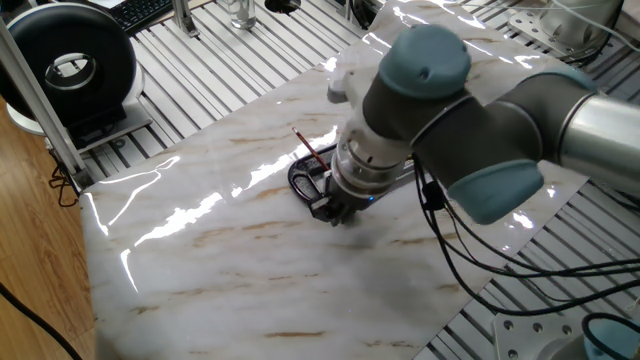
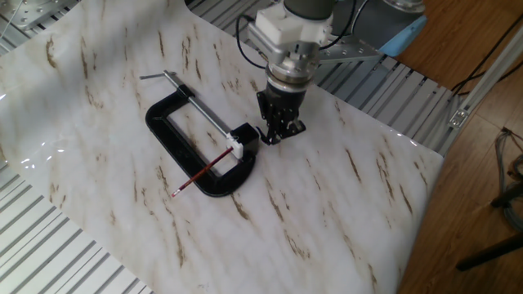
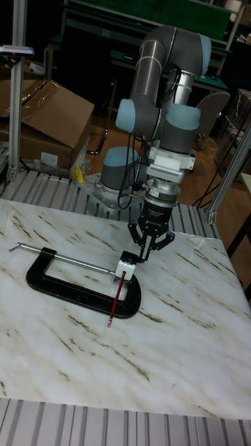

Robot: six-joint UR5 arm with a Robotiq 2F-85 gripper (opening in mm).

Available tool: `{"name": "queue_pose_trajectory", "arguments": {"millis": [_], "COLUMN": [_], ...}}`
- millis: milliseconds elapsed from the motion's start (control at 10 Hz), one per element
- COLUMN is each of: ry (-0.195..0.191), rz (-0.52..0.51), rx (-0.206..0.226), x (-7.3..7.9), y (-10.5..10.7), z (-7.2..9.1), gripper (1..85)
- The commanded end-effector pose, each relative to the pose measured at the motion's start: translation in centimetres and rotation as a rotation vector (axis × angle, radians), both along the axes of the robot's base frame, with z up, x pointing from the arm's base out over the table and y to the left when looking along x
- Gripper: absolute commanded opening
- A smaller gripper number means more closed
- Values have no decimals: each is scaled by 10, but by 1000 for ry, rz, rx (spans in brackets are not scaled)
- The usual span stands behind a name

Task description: Sharpen the pencil with a pencil sharpener

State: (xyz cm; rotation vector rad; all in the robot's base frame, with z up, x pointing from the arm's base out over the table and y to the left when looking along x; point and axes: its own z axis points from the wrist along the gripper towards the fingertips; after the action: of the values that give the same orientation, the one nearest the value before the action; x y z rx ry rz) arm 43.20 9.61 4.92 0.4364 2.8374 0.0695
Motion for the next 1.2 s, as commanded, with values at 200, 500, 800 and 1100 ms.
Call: {"name": "queue_pose_trajectory", "arguments": {"millis": [200,500,800,1100], "ry": [-4,-24,-18,-19], "rz": [8,27,67,70], "rx": [-11,-4,-14,-21], "x": [1,4,-9,-10], "y": [-5,-10,-35,-39], "z": [-19,-30,-35,-38], "gripper": [10,10,10,10]}}
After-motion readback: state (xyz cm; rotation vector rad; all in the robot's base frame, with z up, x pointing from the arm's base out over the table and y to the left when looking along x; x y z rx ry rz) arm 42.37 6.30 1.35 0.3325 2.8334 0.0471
